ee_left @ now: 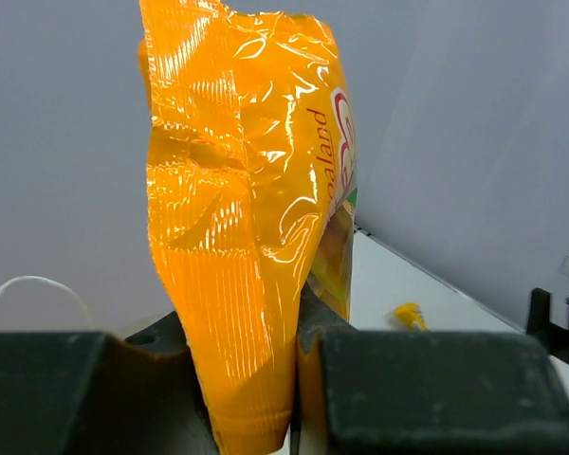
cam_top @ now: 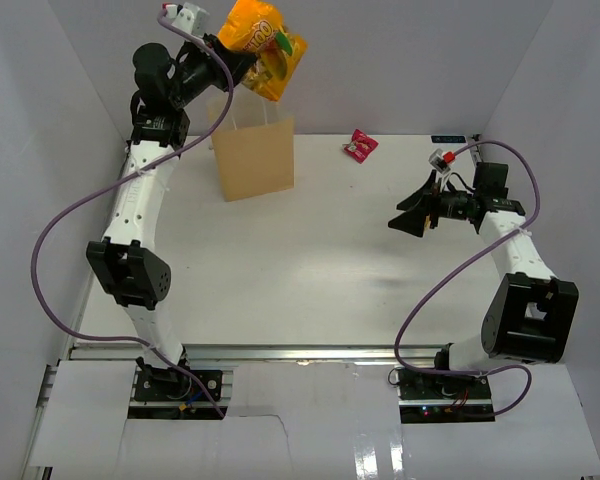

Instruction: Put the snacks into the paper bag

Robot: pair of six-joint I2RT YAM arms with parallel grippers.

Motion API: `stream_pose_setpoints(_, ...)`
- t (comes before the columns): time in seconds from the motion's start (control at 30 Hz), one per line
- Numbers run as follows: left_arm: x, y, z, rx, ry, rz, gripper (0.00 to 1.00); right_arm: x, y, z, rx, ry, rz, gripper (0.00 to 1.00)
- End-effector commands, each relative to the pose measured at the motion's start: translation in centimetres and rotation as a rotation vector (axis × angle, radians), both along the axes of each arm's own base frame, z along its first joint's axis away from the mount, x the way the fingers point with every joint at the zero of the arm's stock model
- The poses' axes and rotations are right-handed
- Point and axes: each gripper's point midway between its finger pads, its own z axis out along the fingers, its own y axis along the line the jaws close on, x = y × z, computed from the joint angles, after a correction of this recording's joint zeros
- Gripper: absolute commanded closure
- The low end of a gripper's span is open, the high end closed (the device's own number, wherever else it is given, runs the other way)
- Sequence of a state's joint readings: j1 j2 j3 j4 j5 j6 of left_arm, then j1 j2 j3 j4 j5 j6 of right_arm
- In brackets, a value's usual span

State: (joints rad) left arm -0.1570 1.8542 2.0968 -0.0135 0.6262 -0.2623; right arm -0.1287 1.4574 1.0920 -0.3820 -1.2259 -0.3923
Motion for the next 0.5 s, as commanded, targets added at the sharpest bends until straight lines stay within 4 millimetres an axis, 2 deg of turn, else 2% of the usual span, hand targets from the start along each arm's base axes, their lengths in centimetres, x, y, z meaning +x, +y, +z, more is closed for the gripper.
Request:
stream_pose_setpoints(0.0, -0.1, 2.4, 6.8, -0.010, -0.283, 0.110, 0.89, -0.8, 0.1, 0.2, -0.007, -0.028, 0.010, 0.05)
stream_pose_setpoints(0.1, 1.3, 4.0, 7.9, 0.022, -0.359, 0.220, 0.88, -1.3, 0.2, -0.2, 0.001, -0.009, 0.018, 0.05)
stream_pose_setpoints(0.27, 3.5, 6.2, 7.8, -0.009, -0.364, 0.280, 0.87, -2.1, 0.3, -1.2, 0.002, 0.018, 0.025, 0.05)
stream_pose_setpoints(0.43, 4.9, 7.5, 5.8, -0.012, -0.316, 0.273, 0.87, -2.5, 0.3, -1.8, 0.002, 0.036, 0.022, 0.05)
stream_pose_setpoints(0.47, 5.3, 7.7, 4.8, -0.008, -0.291, 0.268, 0.87, -2.5, 0.3, -1.8, 0.000, 0.036, 0.022, 0.05)
